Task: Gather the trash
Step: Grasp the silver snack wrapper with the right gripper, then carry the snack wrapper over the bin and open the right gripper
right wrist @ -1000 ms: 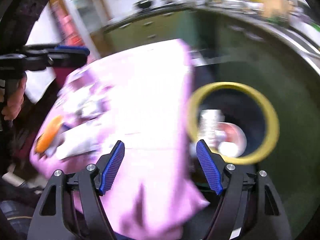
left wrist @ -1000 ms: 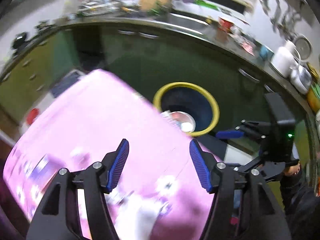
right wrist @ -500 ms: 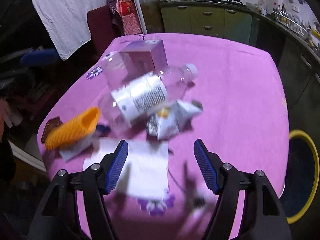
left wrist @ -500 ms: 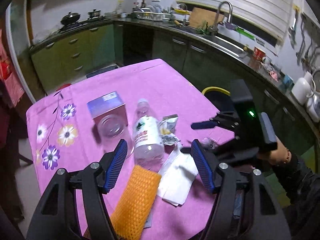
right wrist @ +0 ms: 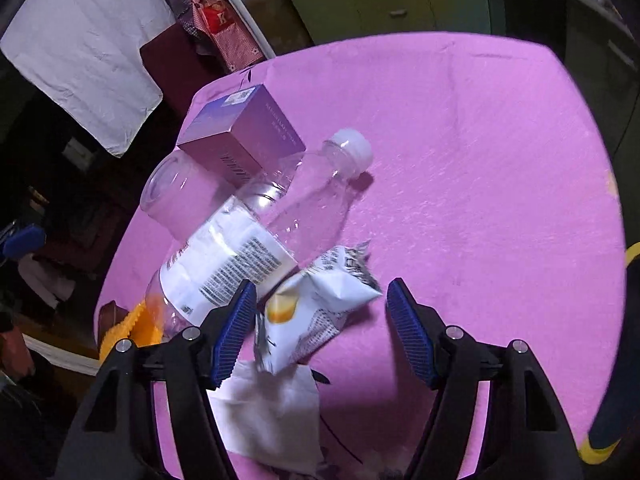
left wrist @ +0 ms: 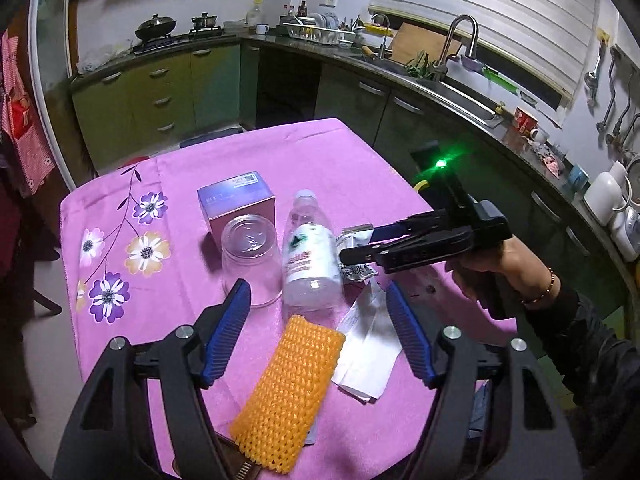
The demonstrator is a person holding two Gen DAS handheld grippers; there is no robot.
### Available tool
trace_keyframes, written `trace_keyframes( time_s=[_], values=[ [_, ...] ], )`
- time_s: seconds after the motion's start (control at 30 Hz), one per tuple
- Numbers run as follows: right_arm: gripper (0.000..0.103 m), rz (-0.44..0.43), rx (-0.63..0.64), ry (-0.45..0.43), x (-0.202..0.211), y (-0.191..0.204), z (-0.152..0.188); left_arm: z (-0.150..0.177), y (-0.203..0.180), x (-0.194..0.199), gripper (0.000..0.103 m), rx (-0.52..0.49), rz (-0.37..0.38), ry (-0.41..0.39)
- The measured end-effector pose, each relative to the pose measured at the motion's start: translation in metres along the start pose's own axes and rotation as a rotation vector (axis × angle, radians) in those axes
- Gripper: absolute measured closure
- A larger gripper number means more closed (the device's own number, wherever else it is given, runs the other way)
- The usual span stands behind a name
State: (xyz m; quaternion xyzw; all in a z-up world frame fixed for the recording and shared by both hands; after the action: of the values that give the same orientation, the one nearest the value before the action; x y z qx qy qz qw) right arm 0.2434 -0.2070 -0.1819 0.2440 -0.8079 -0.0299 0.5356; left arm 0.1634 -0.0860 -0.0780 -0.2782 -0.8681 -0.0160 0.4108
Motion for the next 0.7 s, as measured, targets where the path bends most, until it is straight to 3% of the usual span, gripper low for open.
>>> trace_keyframes(
  time_s=[0.07, 0.13, 0.3, 0.53, 0.7],
  values=[
    [0.036, 0.000, -0.001, 0.006, -0.003, 0.000, -0.001, 0.000, 0.000, 0.000, 0.036, -0.006, -0.002, 0.003],
    [0.047, -0.008, -0.007, 0.018, -0.008, 0.001, 0.000, 0.000, 0.001, -0.001, 0.036, -0.005, -0.001, 0.005],
    [0.053, -0.007, -0.007, 0.015, -0.013, 0.000, -0.002, 0.003, 0.003, -0.005, 0.035, 0.002, -0.002, 0.020],
    [0.055, 0.007, -0.014, -0.053, 0.023, -0.006, 0.001, 0.006, 0.001, -0.010, 0.035, -0.010, 0.003, 0.029],
    [0.055, 0.052, -0.051, -0.120, 0.063, -0.033, 0.001, 0.006, -0.004, -0.014, 0.035, -0.026, 0.010, 0.040]
  ],
)
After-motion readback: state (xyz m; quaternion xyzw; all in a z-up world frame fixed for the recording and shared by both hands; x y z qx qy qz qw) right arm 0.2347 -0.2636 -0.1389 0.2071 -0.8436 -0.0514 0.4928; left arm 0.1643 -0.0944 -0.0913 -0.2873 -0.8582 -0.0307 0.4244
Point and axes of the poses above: each gripper's, at about its wrist camera, not at the fingertips, and x roughly against the way its jaws point, y to its left, z to its underside, the point moved 10 cm from there along -x, roughly the way its jaws point, and after that the axes turned 5 degrees about z, right-handed, at the moved point
